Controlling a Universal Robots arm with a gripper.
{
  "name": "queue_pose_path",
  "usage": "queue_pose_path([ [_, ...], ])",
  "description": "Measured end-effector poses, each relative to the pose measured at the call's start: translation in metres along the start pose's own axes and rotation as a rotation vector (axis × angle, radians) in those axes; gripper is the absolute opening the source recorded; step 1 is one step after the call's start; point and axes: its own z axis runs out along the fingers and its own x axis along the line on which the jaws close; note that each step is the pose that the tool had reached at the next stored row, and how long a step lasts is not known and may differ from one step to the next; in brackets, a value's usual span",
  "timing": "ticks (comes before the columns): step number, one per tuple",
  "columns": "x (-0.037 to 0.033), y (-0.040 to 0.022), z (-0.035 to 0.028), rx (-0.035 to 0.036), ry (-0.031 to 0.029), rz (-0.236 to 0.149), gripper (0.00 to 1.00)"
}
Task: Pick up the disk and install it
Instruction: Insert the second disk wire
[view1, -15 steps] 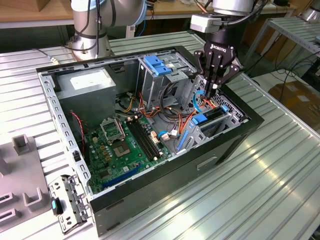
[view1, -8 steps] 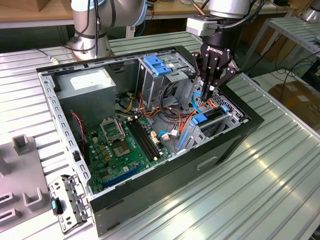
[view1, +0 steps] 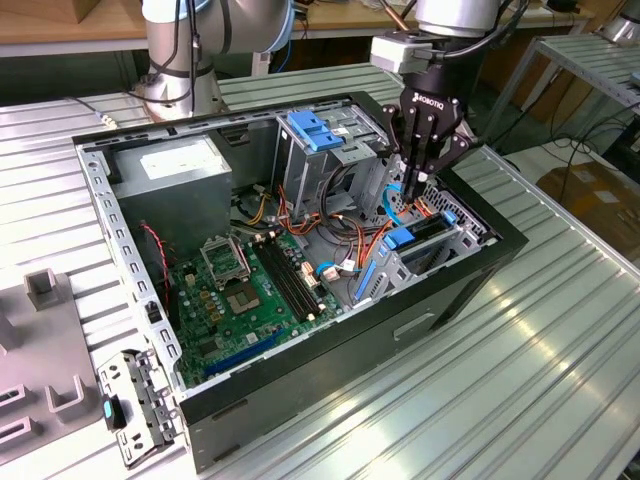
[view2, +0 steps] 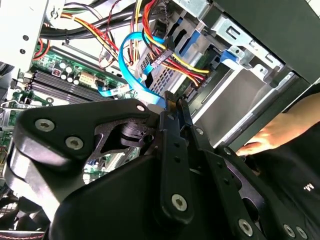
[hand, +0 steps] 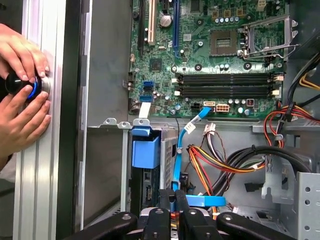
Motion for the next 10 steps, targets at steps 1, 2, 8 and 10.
queue_pose_path([
  [1,0.0007,0.0006,0.0005,0.0036,-0.0009,0.000,0.16],
  [2,0.0028,0.0011,0.0016,0.0084,-0.0027,0.001,0.16],
  [8,0.0159,0.0024,0.0087,0.0464,-0.0177,0.001,0.16],
  [10,0.0165,0.0033,0.0093,0.0675,-0.0172,0.006,0.16],
])
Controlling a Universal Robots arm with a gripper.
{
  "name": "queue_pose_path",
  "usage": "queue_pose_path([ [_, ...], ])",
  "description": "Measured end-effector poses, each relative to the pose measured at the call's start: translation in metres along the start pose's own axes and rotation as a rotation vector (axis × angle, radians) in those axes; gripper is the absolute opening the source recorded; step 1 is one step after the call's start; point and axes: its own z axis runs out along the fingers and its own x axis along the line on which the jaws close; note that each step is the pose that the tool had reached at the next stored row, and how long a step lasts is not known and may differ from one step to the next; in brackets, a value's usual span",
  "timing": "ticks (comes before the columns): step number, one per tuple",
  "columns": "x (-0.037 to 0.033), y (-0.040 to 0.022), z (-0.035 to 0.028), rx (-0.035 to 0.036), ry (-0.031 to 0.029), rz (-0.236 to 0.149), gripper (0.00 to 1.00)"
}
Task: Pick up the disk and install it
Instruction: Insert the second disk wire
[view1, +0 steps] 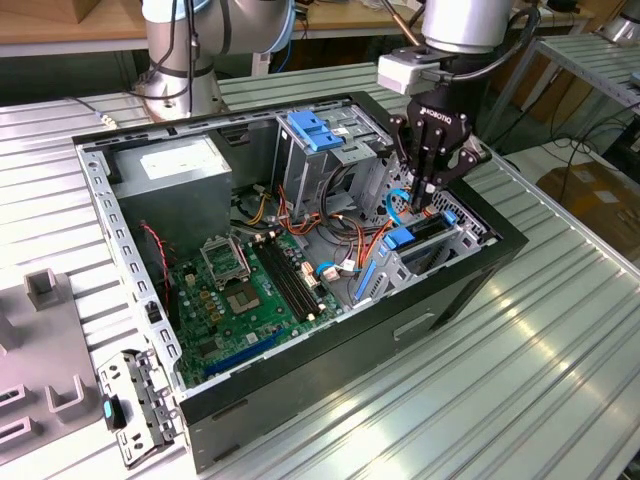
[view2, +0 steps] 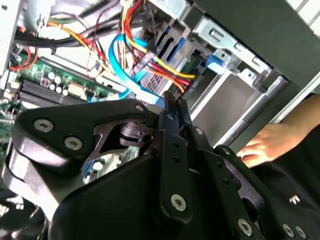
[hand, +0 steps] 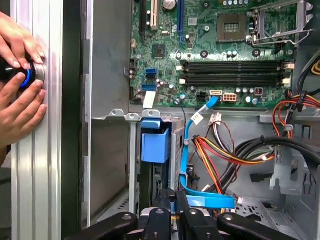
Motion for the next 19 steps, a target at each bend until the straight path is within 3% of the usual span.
queue_pose_path([
  [1,0.0006,0.0010,0.0006,0.0171,0.0003,0.004,0.16],
  [4,0.0009,0.0055,0.0013,0.0458,0.0003,0.011,0.16],
  [6,0.0010,0.0084,0.0013,0.0555,-0.0008,0.013,0.16],
  [9,0.0022,0.0091,0.0021,0.0570,-0.0019,0.013,0.16],
  [12,0.0077,0.0126,0.0048,0.0585,-0.0151,0.014,0.16],
  [13,0.0113,0.0137,0.0062,0.0588,-0.0266,0.015,0.16],
  [15,0.0166,0.0141,0.0083,0.0590,-0.0441,0.016,0.16],
  [16,0.0199,0.0142,0.0093,0.0593,-0.0624,0.017,0.16],
  [19,0.0279,0.0145,0.0122,0.0598,-0.1037,0.020,0.16],
])
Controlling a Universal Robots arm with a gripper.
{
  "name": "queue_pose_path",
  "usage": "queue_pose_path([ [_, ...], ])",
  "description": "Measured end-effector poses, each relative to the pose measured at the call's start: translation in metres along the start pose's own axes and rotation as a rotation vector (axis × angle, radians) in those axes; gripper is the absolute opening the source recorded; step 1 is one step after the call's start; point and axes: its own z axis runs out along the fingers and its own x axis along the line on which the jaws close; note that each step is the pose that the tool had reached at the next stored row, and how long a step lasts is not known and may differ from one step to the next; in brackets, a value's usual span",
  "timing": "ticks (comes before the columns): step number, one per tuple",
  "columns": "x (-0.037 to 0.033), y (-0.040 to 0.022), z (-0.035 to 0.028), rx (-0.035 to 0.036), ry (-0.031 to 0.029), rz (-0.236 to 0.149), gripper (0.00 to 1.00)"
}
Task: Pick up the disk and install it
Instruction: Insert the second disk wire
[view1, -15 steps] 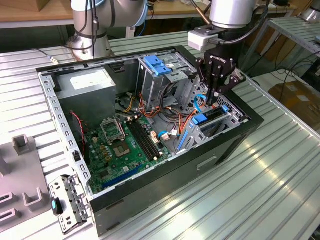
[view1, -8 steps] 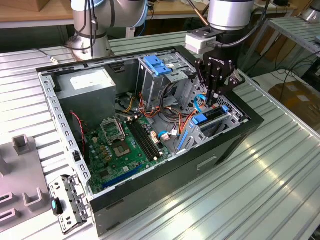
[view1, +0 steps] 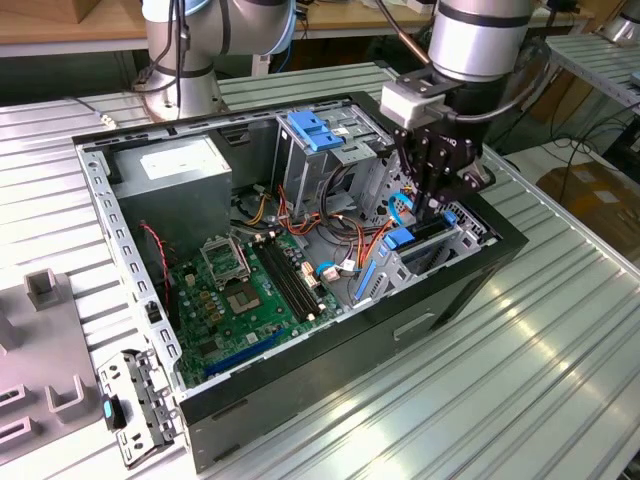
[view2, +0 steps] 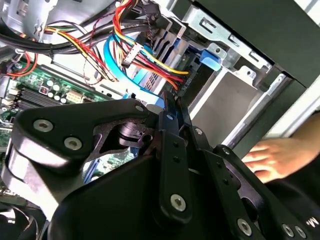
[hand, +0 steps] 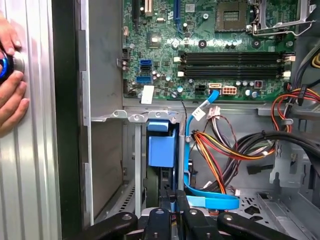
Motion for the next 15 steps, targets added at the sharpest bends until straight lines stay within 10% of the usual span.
queue_pose_path([
  [4,0.0081,0.0003,0.0018,0.0004,-0.0436,0.004,0.16],
  [15,0.0133,-0.0023,0.0055,0.0003,-0.0531,0.006,0.16],
])
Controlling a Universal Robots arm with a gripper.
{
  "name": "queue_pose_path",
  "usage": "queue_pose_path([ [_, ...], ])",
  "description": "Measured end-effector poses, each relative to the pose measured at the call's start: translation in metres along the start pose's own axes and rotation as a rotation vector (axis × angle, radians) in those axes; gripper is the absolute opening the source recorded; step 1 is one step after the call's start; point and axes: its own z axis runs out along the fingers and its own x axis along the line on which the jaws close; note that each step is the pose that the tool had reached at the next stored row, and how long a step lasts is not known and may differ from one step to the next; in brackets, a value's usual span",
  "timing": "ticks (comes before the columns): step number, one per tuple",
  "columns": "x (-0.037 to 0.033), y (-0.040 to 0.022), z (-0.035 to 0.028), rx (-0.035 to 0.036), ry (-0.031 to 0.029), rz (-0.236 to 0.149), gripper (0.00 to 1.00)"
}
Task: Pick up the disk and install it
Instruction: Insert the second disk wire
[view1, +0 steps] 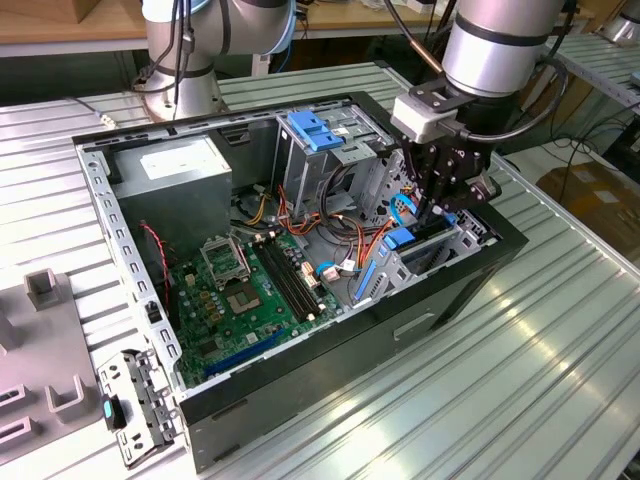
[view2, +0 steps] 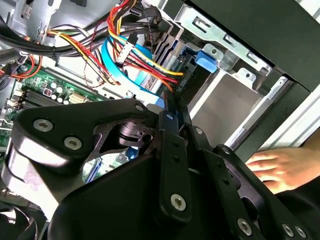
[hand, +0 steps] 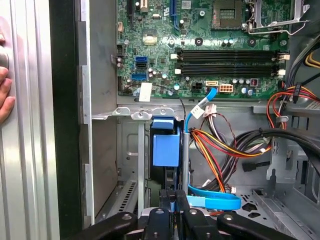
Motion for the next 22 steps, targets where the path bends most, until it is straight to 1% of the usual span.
queue_pose_path([
  [1,0.0002,0.0000,0.0003,0.0000,-0.0010,0.000,0.16],
  [4,0.0010,0.0002,0.0021,0.0000,-0.0068,0.001,0.16],
  [7,0.0010,0.0002,0.0021,0.0001,-0.0092,0.001,0.16],
  [10,0.0011,0.0001,0.0007,0.0002,-0.0121,0.001,0.16],
  [11,0.0011,0.0000,0.0004,0.0002,-0.0122,0.001,0.16],
  [14,0.0016,-0.0006,-0.0038,0.0001,-0.0138,0.001,0.16],
  [15,0.0016,-0.0008,-0.0041,0.0001,-0.0161,0.001,0.16],
  [16,0.0016,-0.0008,-0.0040,0.0001,-0.0239,0.002,0.16],
  [17,0.0016,-0.0008,-0.0041,0.0002,-0.0365,0.003,0.16],
  [18,0.0023,-0.0008,-0.0040,0.0004,-0.0604,0.006,0.16],
  [19,0.0038,-0.0008,-0.0039,0.0005,-0.0754,0.007,0.16],
  [20,0.0053,-0.0008,-0.0037,0.0006,-0.0786,0.008,0.16],
  [22,0.0098,-0.0007,-0.0033,0.0005,-0.0790,0.008,0.16],
])
